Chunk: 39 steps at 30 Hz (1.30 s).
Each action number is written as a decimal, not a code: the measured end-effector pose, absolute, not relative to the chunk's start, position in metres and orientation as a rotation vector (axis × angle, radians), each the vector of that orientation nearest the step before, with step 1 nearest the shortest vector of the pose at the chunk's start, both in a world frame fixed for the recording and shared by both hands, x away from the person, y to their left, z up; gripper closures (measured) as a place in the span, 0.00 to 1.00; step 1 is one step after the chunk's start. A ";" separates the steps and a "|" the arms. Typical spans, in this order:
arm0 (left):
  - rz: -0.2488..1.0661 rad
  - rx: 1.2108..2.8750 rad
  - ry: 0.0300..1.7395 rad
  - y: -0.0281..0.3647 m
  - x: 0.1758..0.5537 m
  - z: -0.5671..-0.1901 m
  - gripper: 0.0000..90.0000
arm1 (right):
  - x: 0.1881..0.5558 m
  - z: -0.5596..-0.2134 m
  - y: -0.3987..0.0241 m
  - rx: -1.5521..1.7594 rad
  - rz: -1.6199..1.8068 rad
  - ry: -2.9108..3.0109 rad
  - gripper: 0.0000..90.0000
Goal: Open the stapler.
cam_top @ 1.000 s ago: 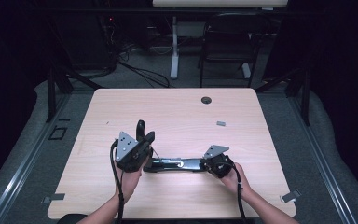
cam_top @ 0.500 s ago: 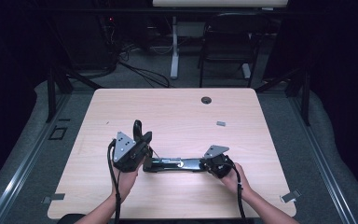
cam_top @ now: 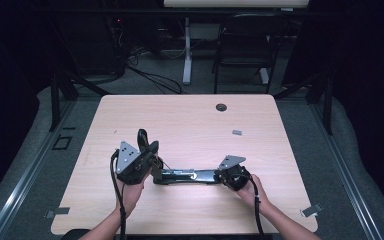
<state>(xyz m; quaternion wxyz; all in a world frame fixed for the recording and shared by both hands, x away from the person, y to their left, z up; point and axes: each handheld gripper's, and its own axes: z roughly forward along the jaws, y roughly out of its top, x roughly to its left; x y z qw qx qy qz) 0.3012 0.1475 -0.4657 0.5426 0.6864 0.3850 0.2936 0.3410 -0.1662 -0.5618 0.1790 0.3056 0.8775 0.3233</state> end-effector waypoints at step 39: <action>0.708 1.596 0.974 0.161 0.303 -0.468 1.00 | 0.341 -0.561 -0.166 0.859 0.910 2.485 1.00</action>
